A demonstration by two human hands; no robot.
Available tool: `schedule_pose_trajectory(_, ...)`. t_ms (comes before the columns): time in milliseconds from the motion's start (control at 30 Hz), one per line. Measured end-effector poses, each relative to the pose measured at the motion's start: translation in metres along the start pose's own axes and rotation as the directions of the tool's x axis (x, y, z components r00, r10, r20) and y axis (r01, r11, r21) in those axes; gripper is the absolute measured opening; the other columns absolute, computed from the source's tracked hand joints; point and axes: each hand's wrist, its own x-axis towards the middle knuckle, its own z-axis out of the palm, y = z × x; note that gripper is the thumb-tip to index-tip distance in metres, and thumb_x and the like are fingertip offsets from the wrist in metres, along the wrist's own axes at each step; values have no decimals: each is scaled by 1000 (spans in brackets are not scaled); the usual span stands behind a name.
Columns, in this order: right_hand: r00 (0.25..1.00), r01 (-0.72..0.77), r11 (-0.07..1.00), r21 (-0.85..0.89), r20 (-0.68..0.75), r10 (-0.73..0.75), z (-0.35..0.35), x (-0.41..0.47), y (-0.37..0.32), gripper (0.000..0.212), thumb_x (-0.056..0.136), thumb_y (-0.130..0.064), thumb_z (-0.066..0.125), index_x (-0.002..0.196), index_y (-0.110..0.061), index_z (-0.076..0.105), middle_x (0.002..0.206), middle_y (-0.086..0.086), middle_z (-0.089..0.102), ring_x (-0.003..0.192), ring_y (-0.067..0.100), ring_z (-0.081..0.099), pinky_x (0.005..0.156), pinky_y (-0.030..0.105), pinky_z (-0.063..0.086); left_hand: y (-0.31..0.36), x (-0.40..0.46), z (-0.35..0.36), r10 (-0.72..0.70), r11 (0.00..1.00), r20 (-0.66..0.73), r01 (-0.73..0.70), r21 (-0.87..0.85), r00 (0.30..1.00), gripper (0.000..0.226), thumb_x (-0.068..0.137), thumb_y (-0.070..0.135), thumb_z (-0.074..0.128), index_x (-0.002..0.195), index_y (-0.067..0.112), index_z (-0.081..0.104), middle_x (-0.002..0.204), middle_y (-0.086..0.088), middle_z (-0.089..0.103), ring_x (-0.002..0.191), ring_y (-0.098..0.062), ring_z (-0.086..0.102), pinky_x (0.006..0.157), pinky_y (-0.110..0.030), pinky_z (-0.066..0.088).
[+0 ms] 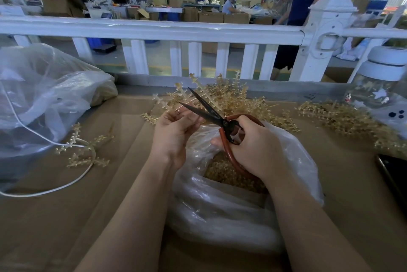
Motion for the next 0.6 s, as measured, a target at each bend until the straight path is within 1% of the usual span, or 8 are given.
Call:
schedule_pose_trajectory(67,1000,-11,1000,-7,15,12,1,1,0,55,75,-79,60,97,-29,62,86,-16,65,81,4,59,65,18,49,0,0,1,36,999,16,-37,25,999,24,86,-13,56,75,8,60,62,3,67,62,-8,65,70,-18,56)
schedule_pose_trajectory(200,1000,-14,1000,-7,24,14,1,2,0,56,74,-81,58,96,-29,62,85,-17,64,79,3,58,62,11,42,-2,1,0,97,992,60,-101,77,993,23,82,-16,58,77,6,56,60,5,66,63,-8,66,68,-19,55)
schedule_pose_trajectory(267,999,-17,1000,-6,29,17,1,2,1,56,73,-82,58,93,-30,61,83,-17,64,77,3,59,62,13,43,-2,2,-1,117,988,76,-124,96,990,19,76,-10,64,77,7,56,58,5,66,63,-8,65,68,-19,54)
schedule_pose_trajectory(367,999,-25,1000,-16,30,26,1,2,2,55,72,-84,59,90,-32,59,79,-17,64,73,2,59,61,20,49,-2,1,-3,142,980,98,-154,123,985,12,64,3,70,70,8,61,60,3,67,64,-11,62,67,-19,54)
schedule_pose_trajectory(433,999,-34,999,-39,24,35,0,3,2,58,70,-88,54,89,-33,59,76,-17,63,70,0,57,58,18,47,-2,1,-4,155,977,97,-167,130,983,9,62,5,71,68,10,67,64,1,70,65,-11,64,67,-19,54)
schedule_pose_trajectory(533,999,-45,996,-74,12,46,0,4,1,63,67,-92,45,86,-33,59,72,-17,62,66,-2,54,54,15,42,-2,0,-3,160,978,97,-171,120,982,15,64,4,71,78,6,67,69,0,73,67,-10,68,66,-18,54)
schedule_pose_trajectory(600,999,-49,995,-84,6,50,0,4,1,64,67,-92,44,86,-33,59,70,-17,62,65,-3,54,53,14,39,-2,1,-3,152,980,93,-162,113,984,15,69,-1,70,82,4,65,70,0,73,67,-9,69,65,-18,54)
